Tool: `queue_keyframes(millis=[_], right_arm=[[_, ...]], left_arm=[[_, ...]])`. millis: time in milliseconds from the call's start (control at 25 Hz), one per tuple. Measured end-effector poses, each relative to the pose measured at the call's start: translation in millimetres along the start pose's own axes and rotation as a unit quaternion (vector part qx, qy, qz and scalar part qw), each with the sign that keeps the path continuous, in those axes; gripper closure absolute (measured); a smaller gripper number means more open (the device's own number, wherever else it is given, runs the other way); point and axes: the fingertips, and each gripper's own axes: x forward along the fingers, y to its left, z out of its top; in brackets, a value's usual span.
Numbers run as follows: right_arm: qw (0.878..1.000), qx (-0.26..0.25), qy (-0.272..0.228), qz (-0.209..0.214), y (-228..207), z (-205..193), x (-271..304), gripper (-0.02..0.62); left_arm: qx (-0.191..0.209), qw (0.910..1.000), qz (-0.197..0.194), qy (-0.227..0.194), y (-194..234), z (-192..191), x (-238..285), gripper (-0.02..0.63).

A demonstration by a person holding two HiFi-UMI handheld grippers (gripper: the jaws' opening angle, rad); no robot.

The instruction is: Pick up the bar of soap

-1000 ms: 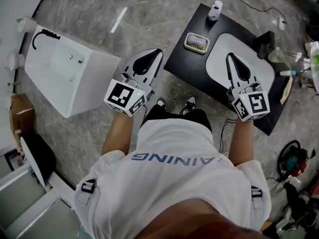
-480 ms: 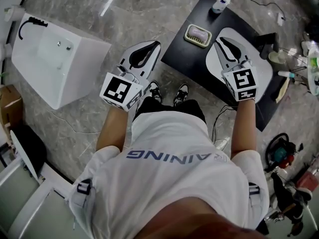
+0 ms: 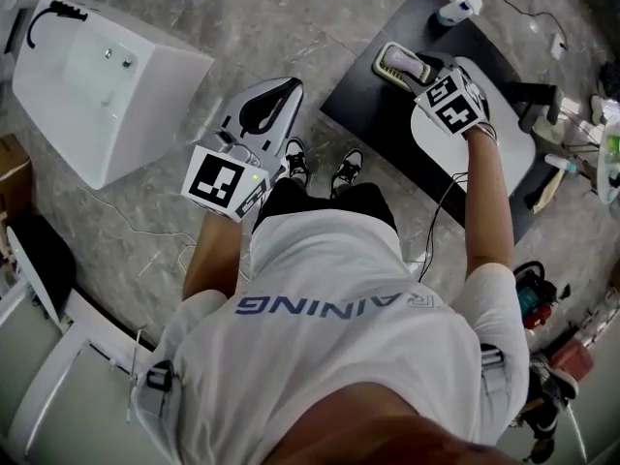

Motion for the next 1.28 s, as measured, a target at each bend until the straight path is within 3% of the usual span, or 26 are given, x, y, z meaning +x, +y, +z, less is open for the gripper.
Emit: queue_keyframes(millis=[120,440,760,920,1040,1280], right_arm=[[0.999,-0.021,0.047,0.015,-1,-15,26,0.422],[0.992,-0.046,0.107,0.045,-4,-37,67,0.422],[0.988,-0.051,0.132,0.065,-2,-45,85,0.422],[0.982,-0.078,0.152,0.074,0,-42,84,0.418],[0.984,-0.075,0.147,0.064,-3,-43,85,0.411],[0.996,-0.029,0.082,0.005,-13,-32,63,0.413]], left_arm=[[-0.007,0.9999,0.007,0.004,5,-5,1,0.597],[-0.016,0.9996,0.019,0.012,19,-13,7,0.597],[-0.024,0.9993,0.026,0.015,29,-18,10,0.597],[-0.022,0.9994,0.024,0.012,31,-15,12,0.597],[-0.021,0.9994,0.023,0.013,30,-15,12,0.597],[-0.014,0.9997,0.018,0.011,30,-10,5,0.597]])
